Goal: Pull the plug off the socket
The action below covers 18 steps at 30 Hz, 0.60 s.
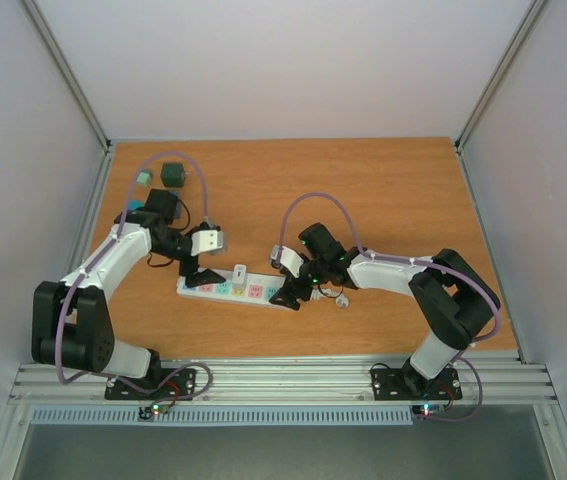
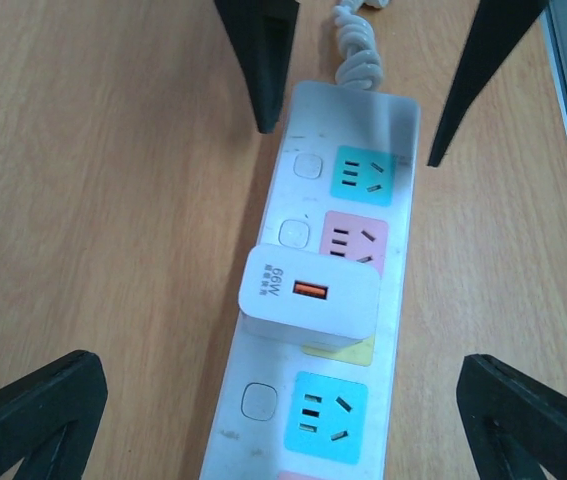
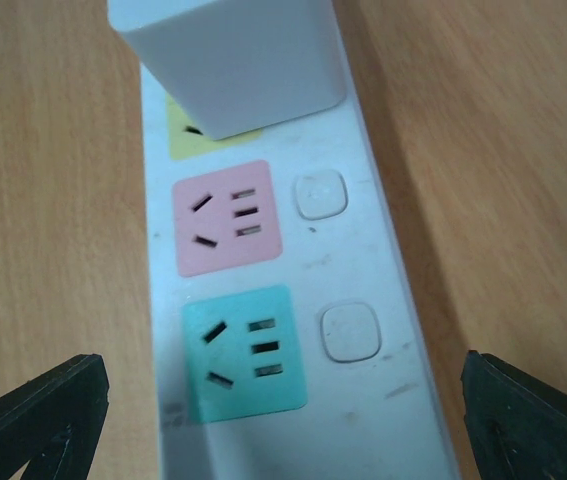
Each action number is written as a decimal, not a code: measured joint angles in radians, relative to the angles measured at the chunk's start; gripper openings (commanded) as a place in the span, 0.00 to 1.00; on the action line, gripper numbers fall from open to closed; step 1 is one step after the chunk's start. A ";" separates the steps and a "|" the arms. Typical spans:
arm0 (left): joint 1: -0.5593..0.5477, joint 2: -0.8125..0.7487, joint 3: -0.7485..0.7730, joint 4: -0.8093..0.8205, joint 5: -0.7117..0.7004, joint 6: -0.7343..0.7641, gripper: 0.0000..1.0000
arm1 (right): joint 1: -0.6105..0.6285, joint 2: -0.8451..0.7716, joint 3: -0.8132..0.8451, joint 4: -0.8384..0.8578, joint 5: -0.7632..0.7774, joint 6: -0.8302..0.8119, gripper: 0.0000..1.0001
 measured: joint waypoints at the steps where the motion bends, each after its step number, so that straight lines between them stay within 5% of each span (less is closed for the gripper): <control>1: -0.002 0.000 -0.004 0.001 0.000 0.005 0.95 | 0.001 0.001 0.000 0.007 0.007 -0.005 0.97; 18: -0.086 -0.023 -0.154 0.201 -0.028 -0.032 0.88 | 0.068 0.080 -0.001 0.079 0.108 -0.105 0.93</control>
